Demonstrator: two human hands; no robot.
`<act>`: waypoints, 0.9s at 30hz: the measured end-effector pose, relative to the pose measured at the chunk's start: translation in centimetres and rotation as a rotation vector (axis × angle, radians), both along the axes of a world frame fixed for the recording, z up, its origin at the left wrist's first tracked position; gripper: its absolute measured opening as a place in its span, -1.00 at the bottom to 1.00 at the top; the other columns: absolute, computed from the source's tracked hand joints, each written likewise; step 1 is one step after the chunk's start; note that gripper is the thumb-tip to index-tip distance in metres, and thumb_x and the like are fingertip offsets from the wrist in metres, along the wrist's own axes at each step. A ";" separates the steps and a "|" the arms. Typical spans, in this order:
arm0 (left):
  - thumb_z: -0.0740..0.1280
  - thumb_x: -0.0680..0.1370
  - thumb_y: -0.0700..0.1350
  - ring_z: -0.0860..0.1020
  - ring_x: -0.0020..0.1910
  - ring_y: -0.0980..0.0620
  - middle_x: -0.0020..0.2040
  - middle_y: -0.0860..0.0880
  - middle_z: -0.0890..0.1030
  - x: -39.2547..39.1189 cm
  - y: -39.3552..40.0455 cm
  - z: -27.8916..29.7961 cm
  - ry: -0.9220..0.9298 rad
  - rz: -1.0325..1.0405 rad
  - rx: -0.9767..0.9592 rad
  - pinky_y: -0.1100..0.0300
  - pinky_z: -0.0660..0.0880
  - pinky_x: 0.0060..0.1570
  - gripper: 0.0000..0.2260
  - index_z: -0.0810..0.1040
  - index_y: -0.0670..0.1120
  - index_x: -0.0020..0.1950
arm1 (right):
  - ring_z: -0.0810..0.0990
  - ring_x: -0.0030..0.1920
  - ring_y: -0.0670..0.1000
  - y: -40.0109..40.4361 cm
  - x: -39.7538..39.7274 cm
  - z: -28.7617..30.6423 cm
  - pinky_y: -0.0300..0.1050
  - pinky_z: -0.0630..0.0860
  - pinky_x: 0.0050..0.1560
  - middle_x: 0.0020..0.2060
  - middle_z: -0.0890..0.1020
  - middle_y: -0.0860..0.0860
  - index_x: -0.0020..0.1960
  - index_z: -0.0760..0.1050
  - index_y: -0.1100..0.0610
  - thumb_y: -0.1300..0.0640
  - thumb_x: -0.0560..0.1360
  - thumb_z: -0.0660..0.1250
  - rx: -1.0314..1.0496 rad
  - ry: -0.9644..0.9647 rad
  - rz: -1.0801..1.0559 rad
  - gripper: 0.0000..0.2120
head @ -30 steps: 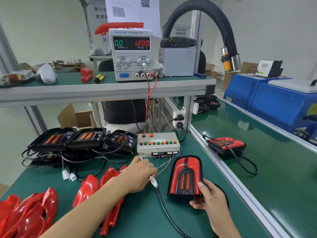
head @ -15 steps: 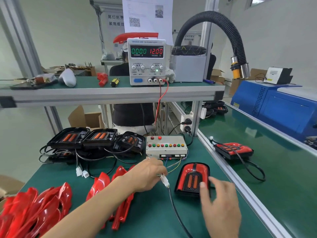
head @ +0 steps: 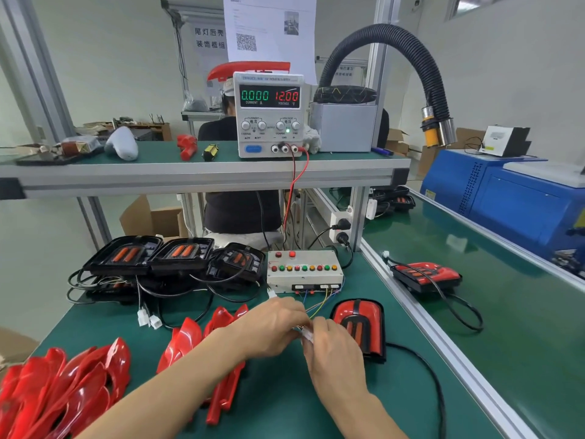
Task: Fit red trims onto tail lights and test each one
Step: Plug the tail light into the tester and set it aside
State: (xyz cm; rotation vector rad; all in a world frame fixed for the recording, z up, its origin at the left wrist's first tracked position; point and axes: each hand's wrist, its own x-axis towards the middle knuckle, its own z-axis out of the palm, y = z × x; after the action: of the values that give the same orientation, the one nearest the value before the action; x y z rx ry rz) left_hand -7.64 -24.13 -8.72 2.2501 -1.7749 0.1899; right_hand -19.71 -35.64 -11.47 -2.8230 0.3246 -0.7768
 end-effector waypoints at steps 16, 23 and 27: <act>0.27 0.56 -0.22 0.42 -0.07 -0.04 -0.08 -0.02 0.51 -0.6 1.3 -1.1 -0.115 -0.114 0.058 0.16 0.36 0.07 -0.94 0.47 -0.09 0.00 | 0.55 -0.04 0.08 -1.5 -0.5 -1.8 -0.13 0.25 -0.15 -0.05 0.61 0.01 -0.01 0.35 0.05 -0.06 0.57 0.21 0.103 0.137 0.141 -0.82; 0.19 0.57 -0.22 0.36 -0.06 -0.02 -0.10 0.00 0.49 -0.8 1.5 -1.1 -0.151 -0.108 0.061 0.20 0.30 0.14 -0.93 0.43 -0.07 -0.04 | 0.37 -0.26 0.02 -2.3 0.3 -1.4 -0.12 0.27 -0.23 -0.25 0.45 -0.08 -0.13 0.27 0.02 -0.09 0.51 0.17 0.074 0.169 0.168 -0.80; 0.14 0.60 -0.20 0.33 -0.02 -0.01 -0.06 0.01 0.48 -0.8 1.4 -1.5 -0.152 -0.095 0.056 0.25 0.21 0.26 -0.89 0.44 -0.07 0.03 | 0.32 -0.31 0.03 -2.8 0.5 -0.9 -0.10 0.22 -0.25 -0.36 0.34 -0.11 -0.25 0.18 -0.03 -0.13 0.46 0.15 0.085 0.213 0.192 -0.76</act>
State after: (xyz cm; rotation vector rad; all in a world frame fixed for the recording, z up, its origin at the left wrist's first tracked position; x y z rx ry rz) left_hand -8.45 -22.71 -10.20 2.2366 -1.9829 0.3036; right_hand -19.25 -38.43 -12.37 -2.8070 0.1108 -0.4142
